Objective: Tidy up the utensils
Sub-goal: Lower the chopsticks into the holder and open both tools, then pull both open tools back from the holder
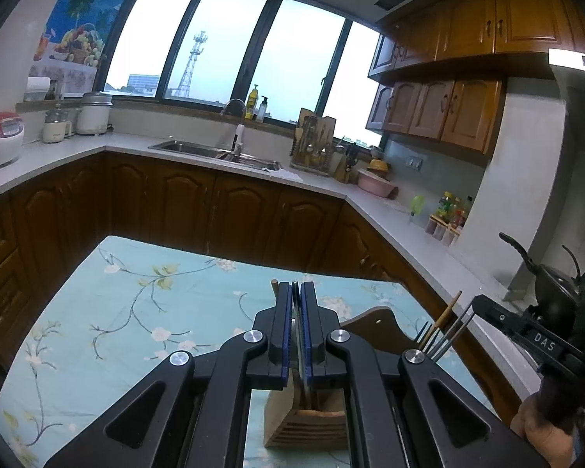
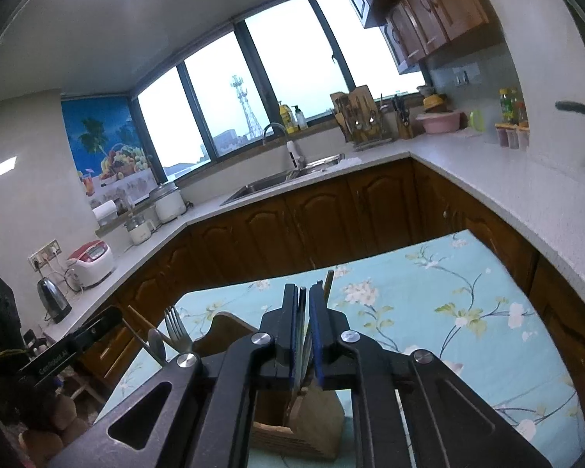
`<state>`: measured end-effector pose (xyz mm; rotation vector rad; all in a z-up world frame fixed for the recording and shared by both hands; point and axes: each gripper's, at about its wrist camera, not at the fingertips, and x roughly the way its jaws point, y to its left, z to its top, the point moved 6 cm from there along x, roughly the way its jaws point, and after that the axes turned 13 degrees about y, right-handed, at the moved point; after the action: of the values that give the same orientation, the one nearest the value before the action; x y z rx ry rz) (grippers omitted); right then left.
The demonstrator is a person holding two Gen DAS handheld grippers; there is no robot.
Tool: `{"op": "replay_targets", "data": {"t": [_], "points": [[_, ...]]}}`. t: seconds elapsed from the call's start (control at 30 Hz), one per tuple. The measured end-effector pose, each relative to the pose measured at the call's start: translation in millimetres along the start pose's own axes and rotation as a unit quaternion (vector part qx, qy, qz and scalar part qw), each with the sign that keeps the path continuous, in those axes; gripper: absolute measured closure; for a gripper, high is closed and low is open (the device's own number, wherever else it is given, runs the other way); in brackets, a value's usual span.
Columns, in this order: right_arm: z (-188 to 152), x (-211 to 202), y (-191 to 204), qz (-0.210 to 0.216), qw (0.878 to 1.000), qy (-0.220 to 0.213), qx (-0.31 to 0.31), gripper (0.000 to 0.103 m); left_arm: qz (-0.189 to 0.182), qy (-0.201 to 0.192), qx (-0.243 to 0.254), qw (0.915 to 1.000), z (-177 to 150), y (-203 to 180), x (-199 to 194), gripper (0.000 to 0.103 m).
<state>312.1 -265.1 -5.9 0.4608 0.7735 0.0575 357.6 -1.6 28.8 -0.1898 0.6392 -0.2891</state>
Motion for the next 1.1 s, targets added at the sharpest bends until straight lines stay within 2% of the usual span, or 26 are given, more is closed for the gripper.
{"op": "replay_targets", "data": {"t": [0.13, 0.2, 0.27, 0.3, 0.33, 0.4, 0.43, 0.47, 0.53, 0.6, 0.63, 0.7, 0.77, 0.93, 1.1], "points": [[-0.4, -0.6, -0.7, 0.000, 1.000, 0.001, 0.003, 0.094, 0.000, 0.009, -0.001, 1.0000, -1.2, 1.0, 1.8, 0.098], [0.1, -0.9, -0.3, -0.002, 1.000, 0.002, 0.002, 0.094, 0.001, 0.008, -0.001, 1.0000, 0.9, 0.7, 2.2, 0.094], [0.2, -1.0, 0.2, -0.005, 1.000, 0.004, 0.001, 0.092, 0.004, 0.005, -0.001, 1.0000, 2.3, -0.2, 0.4, 0.082], [0.3, -0.6, -0.1, -0.006, 1.000, 0.005, 0.002, 0.091, 0.007, 0.002, -0.002, 1.0000, 2.3, -0.1, -1.3, 0.080], [0.3, -0.5, -0.6, -0.006, 1.000, 0.005, 0.003, 0.088, 0.007, 0.000, -0.002, 1.0000, 2.3, -1.0, -1.5, 0.078], [0.0, -1.0, -2.0, -0.004, 1.000, 0.004, 0.008, 0.074, 0.004, 0.001, -0.002, 1.0000, -0.2, -1.9, -0.1, 0.078], [-0.3, -1.4, -2.3, -0.001, 1.000, 0.003, 0.009, 0.059, 0.004, 0.002, -0.002, 1.0000, -0.6, -1.9, 0.0, 0.078], [-0.5, -2.0, -2.7, 0.000, 1.000, 0.001, 0.010, 0.055, 0.004, 0.003, -0.002, 1.0000, -1.0, -2.0, 0.1, 0.077], [-1.1, -2.8, -2.7, 0.000, 1.000, 0.001, 0.009, 0.055, 0.007, 0.005, -0.002, 1.0000, -1.8, -1.5, 0.9, 0.073], [-1.5, -2.6, -2.9, 0.003, 1.000, 0.001, 0.011, 0.046, 0.007, 0.006, -0.005, 0.9999, -2.8, -1.0, 0.1, 0.066], [-2.1, -3.2, -3.4, 0.002, 1.000, 0.001, 0.012, 0.039, 0.007, 0.007, -0.007, 0.9999, -3.2, -0.5, -0.8, 0.057], [-3.7, -4.5, -3.9, 0.004, 1.000, 0.000, 0.014, 0.031, 0.011, 0.005, -0.009, 0.9999, -3.8, -0.6, -3.4, 0.042], [-5.2, -5.4, -5.8, 0.004, 1.000, 0.001, 0.018, 0.017, 0.014, 0.002, -0.012, 0.9998, -4.3, 0.1, -6.8, 0.023], [-11.2, -11.4, -6.6, 0.008, 1.000, -0.003, 0.021, 0.007, 0.015, 0.007, -0.018, 0.9997, -10.1, 0.9, -15.7, 0.016], [-19.0, -17.9, -4.0, 0.019, 0.999, 0.003, 0.026, 0.005, 0.018, 0.013, -0.019, 0.9996, -17.6, 3.3, -26.4, 0.014]]}}
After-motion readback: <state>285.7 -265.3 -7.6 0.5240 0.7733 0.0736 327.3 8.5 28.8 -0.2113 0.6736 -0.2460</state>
